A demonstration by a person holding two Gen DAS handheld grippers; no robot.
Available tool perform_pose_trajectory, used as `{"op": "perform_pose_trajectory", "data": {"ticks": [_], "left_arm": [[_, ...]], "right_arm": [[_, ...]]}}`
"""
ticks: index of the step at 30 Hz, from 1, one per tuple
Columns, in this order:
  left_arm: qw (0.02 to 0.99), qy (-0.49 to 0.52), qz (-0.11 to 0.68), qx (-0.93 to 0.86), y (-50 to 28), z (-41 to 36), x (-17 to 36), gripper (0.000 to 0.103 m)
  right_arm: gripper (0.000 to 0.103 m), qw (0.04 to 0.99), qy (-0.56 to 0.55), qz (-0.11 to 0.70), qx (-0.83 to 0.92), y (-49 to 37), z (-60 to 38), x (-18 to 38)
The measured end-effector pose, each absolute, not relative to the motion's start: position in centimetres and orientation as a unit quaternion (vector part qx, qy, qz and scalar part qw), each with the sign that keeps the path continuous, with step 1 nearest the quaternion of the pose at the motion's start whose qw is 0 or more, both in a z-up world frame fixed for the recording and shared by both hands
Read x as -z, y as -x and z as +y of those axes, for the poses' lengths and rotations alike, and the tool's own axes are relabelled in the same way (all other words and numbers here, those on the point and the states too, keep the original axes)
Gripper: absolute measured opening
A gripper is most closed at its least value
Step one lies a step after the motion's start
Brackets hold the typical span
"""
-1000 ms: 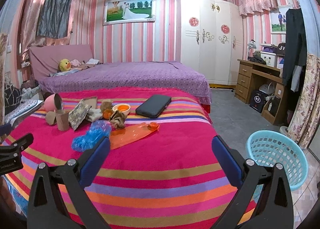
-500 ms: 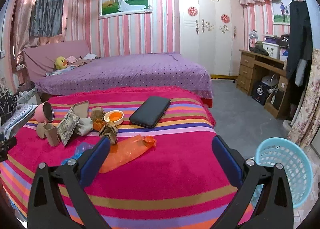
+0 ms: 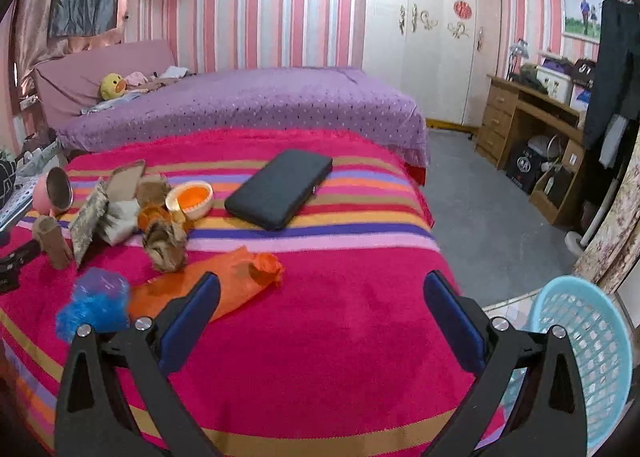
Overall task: Collect trash
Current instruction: 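Grasp the brown paper cup with the left tool while the right tool grasps the blue plastic bag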
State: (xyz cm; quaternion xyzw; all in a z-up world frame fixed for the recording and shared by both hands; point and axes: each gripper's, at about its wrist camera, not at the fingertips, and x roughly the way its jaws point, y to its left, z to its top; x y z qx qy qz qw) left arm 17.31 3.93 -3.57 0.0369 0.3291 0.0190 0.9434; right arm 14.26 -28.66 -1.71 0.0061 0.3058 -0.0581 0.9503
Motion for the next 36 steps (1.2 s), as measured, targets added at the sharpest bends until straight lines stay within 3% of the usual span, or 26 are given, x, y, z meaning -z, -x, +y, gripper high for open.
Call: {"op": "perform_pose_trajectory", "data": {"ticks": [5,8,9,10,12,20,29,34,36], "left_arm": [[0.939,-0.057,0.338,-0.01,-19.7,2.9,4.8,0.094],[0.931,-0.046,0.361,0.018,-20.6,2.9,5.5,0.068],[0.931,-0.043,0.362,0.023,-20.6,3.1,5.5,0.055],[0.931,-0.041,0.362,0.028,-20.6,3.1,5.5,0.048],[0.934,-0.049,0.352,0.028,-20.0,3.0,5.2,0.043],[0.939,-0.093,0.332,-0.012,-14.9,3.6,3.1,0.042],[0.936,-0.064,0.338,-0.074,-11.4,6.7,2.5,0.042],[0.939,-0.063,0.33,-0.076,-11.0,6.6,2.9,0.042],[0.938,-0.063,0.332,-0.076,-11.3,6.4,3.1,0.042]], "right_arm": [[0.099,0.944,0.007,0.324,0.059,-14.8,-28.8,2.8],[0.099,0.945,0.013,0.325,0.048,-14.5,-28.6,2.8],[0.099,0.946,0.015,0.321,0.044,-14.2,-28.4,2.6],[0.099,0.947,0.016,0.317,0.041,-14.2,-28.3,2.5],[0.099,0.951,0.015,0.307,0.033,-13.6,-27.8,2.0],[0.099,0.961,0.032,0.273,-0.022,-11.3,-22.9,0.4],[0.097,0.948,0.05,0.303,-0.084,-11.6,-16.3,2.4],[0.064,0.936,0.069,0.325,-0.117,-12.5,-13.9,3.6],[0.039,0.931,0.073,0.333,-0.129,-12.8,-13.5,4.0]]}}
